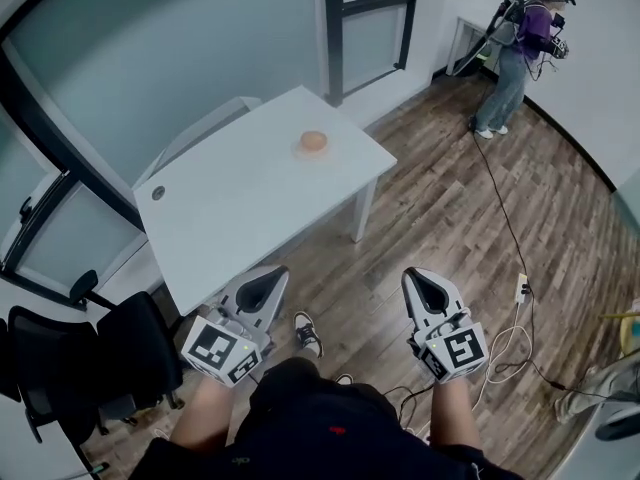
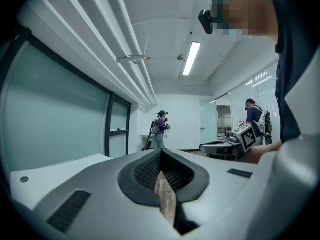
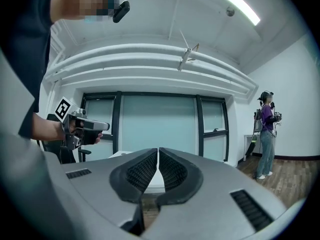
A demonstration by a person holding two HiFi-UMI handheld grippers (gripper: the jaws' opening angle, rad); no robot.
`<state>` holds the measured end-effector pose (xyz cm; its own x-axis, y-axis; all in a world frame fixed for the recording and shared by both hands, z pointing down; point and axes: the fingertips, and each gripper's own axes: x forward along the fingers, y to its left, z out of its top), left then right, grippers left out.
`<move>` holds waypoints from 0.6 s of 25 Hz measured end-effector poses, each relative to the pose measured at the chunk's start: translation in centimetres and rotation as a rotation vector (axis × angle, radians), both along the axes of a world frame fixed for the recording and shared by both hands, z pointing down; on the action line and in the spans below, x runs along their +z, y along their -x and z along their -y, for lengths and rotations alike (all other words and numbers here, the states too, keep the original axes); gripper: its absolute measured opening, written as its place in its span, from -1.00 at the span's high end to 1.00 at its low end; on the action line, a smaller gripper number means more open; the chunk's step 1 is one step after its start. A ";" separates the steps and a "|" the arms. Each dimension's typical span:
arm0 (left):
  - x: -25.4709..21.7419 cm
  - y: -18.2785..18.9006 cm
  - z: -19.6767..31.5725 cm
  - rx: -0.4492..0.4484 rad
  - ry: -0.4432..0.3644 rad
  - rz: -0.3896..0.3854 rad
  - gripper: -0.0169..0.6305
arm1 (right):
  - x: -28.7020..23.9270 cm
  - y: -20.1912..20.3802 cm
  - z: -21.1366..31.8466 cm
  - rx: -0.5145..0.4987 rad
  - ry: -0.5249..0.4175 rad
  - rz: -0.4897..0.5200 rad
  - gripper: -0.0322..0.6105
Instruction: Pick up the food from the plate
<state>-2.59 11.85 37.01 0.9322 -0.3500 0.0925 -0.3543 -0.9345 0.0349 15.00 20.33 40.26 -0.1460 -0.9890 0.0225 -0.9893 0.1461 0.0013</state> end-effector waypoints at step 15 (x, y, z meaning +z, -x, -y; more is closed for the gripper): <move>0.3 -2.6 20.1 0.017 0.026 -0.036 0.89 | -1.2 -1.3 19.7 -0.011 0.066 -0.122 0.81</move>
